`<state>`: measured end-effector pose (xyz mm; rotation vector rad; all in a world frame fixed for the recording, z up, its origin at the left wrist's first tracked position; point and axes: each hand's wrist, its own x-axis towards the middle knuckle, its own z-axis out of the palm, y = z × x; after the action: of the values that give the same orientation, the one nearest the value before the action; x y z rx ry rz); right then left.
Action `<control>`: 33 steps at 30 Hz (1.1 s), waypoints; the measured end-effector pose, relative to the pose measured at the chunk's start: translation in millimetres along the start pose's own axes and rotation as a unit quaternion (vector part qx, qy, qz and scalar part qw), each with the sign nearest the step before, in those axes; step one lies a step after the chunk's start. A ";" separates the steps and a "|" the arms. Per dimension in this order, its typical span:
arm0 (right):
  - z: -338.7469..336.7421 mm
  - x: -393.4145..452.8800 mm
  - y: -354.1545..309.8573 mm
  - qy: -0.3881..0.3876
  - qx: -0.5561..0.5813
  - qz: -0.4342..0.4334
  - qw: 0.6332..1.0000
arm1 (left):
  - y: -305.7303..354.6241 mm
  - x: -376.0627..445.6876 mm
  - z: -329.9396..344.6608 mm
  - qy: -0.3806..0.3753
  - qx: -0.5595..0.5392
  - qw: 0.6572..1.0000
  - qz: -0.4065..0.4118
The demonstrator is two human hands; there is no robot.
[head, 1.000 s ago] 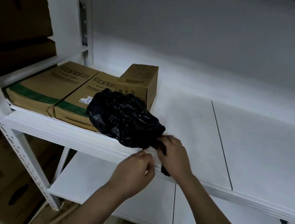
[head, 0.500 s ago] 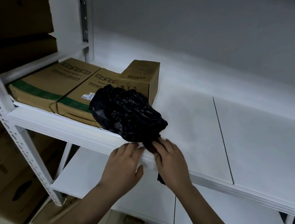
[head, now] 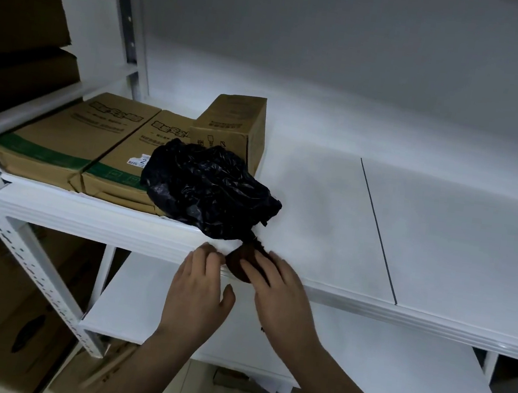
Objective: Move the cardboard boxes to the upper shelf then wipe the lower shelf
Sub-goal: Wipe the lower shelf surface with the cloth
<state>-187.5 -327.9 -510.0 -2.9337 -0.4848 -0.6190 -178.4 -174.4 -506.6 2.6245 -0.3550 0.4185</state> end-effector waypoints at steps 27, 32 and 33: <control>3.6 5.2 2.3 -0.009 0.031 -0.012 0.999 | 18.7 2.6 4.5 0.065 -0.038 0.997 0.017; -9.8 -25.4 36.0 0.035 0.032 0.033 0.998 | 33.8 6.5 11.9 0.102 -0.048 0.994 0.011; -13.1 -32.9 45.3 0.046 0.022 0.046 0.998 | 37.2 5.9 12.6 0.113 -0.045 0.993 0.000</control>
<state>-206.1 -382.3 -513.2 -2.8518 -0.3464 -0.7194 -181.8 -213.4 -500.6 2.4580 -0.2926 0.6776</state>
